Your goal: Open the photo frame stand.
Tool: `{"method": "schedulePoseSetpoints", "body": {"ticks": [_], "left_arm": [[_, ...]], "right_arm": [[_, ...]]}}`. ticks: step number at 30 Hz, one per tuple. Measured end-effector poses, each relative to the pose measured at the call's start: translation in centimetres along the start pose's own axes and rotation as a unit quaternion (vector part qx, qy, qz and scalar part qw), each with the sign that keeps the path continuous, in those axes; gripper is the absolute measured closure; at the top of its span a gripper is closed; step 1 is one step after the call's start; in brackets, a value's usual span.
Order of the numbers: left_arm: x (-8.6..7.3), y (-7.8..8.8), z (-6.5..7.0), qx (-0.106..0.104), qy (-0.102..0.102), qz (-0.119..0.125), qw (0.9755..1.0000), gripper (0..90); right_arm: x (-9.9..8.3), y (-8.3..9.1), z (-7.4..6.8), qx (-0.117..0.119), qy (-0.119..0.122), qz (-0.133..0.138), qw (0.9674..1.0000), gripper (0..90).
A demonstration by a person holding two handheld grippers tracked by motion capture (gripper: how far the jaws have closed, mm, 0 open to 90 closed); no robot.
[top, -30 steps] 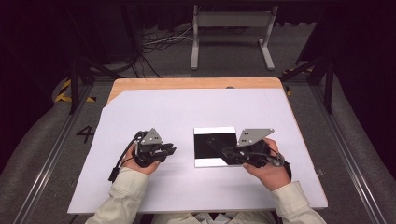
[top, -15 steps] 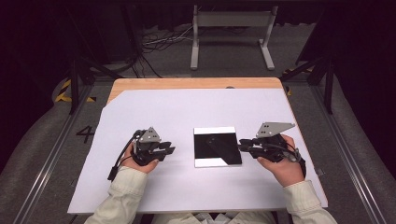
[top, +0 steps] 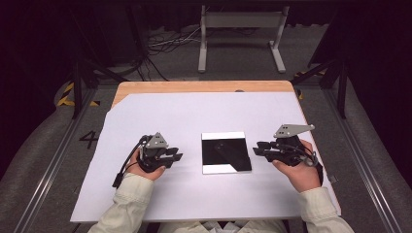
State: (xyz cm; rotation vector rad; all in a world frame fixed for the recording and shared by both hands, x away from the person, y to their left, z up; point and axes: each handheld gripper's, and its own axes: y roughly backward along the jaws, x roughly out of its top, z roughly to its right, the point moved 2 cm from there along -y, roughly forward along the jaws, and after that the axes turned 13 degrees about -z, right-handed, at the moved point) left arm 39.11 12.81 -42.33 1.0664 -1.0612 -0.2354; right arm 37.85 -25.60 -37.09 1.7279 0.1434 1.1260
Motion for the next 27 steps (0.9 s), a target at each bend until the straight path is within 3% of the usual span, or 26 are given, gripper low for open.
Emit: {"method": "schedulePoseSetpoints", "body": {"ticks": [7, 14, 17, 27], "left_arm": [[0.0, -0.1, -0.1, 0.001, 0.004, -0.005, 1.0, 68.8], [0.0, -0.2, 0.0, -0.002, 0.003, -0.005, 1.0, 68.5], [0.0, -0.2, 0.0, -0.002, 0.003, -0.004, 1.0, 68.2], [0.0, -0.2, 0.0, -0.005, 0.001, -0.007, 1.0, 68.1]], "right_arm": [[-0.5, 0.1, 0.8, 0.001, -0.021, -0.002, 0.9998, 67.3], [-1.0, -1.5, 1.2, 0.024, 0.0, -0.042, 0.9988, 65.8], [-1.2, -2.2, 1.1, 0.039, 0.019, -0.07, 0.9966, 68.0], [-1.7, -3.3, 0.9, 0.065, 0.037, -0.13, 0.9887, 70.7]]}}
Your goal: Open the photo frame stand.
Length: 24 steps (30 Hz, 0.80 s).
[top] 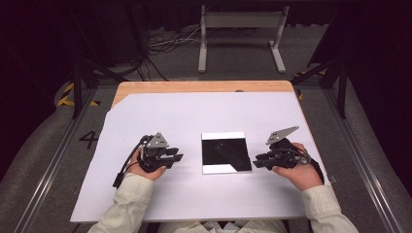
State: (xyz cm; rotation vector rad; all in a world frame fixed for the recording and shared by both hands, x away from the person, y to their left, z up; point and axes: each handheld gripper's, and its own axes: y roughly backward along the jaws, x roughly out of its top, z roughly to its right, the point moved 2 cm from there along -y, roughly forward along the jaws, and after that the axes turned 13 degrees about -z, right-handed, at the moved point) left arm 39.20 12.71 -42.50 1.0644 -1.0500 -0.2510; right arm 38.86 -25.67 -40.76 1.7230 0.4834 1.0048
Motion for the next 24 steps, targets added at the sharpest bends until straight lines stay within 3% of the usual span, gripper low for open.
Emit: {"method": "schedulePoseSetpoints", "body": {"ticks": [24], "left_arm": [[0.0, -0.2, 0.0, -0.008, 0.0, 0.0, 1.0, 67.3]], "right_arm": [[-0.1, -2.0, -0.5, 0.007, 0.015, -0.082, 0.9965, 78.0]]}}
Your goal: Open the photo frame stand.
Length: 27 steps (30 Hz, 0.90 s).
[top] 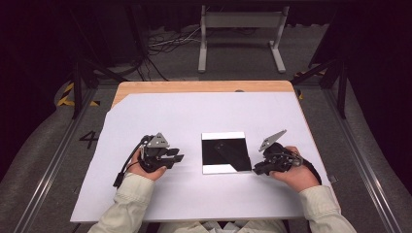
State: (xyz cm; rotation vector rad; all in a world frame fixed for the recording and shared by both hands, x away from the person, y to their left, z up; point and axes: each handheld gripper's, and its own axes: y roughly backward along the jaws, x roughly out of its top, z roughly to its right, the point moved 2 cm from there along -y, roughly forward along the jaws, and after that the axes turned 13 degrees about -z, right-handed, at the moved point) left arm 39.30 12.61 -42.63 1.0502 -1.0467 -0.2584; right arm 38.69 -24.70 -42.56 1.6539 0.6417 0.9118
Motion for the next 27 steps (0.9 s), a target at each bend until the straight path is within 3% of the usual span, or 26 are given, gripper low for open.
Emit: {"method": "schedulePoseSetpoints", "body": {"ticks": [16, 27], "left_arm": [[0.0, 0.0, 0.0, -0.007, 0.003, -0.001, 1.0, 67.4], [-0.1, 0.0, 0.1, -0.007, 0.004, -0.004, 1.0, 66.8]], "right_arm": [[0.3, -0.6, -0.2, 0.0, 0.006, -0.026, 0.9996, 84.6], [1.1, -1.0, -0.5, -0.019, 0.019, -0.049, 0.9984, 87.2]]}}
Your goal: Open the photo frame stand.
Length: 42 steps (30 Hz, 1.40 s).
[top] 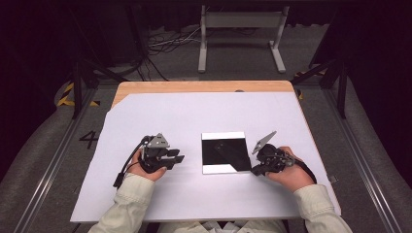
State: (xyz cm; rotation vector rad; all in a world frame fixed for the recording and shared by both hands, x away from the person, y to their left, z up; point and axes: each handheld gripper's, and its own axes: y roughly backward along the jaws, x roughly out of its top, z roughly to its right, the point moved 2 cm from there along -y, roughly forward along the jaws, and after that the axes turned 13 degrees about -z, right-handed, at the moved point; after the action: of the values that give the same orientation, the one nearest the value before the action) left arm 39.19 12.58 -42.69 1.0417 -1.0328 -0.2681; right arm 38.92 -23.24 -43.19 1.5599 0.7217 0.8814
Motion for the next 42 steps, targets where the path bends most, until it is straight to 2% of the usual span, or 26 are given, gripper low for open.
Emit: {"method": "schedulePoseSetpoints", "body": {"ticks": [5, 16, 23, 26, 31, 42], "left_arm": [[0.0, 0.0, 0.0, 0.001, -0.001, 0.0, 1.0, 66.7], [0.0, -0.1, -0.1, -0.001, 0.002, 0.001, 1.0, 64.7], [0.0, -0.2, -0.1, -0.001, 0.002, 0.0, 1.0, 64.1], [-0.1, -0.3, -0.1, -0.003, 0.005, 0.0, 1.0, 62.5], [-0.1, -0.4, -0.1, -0.003, 0.003, -0.001, 1.0, 61.9], [-0.1, -0.7, 0.0, -0.003, 0.004, -0.002, 1.0, 60.8]], "right_arm": [[0.0, 0.1, -0.1, -0.002, 0.003, 0.001, 1.0, 90.0], [-0.2, 0.9, -0.2, -0.008, 0.005, 0.017, 0.9998, 90.0], [-0.3, 2.2, -0.6, -0.019, 0.013, 0.048, 0.9986, 90.0], [-0.3, 2.9, -0.7, -0.026, 0.02, 0.074, 0.9967, 90.0], [-0.1, 3.4, -0.9, -0.037, 0.026, 0.099, 0.9941, 90.0], [0.1, 4.0, -1.1, -0.052, 0.024, 0.158, 0.9857, 90.0]]}}
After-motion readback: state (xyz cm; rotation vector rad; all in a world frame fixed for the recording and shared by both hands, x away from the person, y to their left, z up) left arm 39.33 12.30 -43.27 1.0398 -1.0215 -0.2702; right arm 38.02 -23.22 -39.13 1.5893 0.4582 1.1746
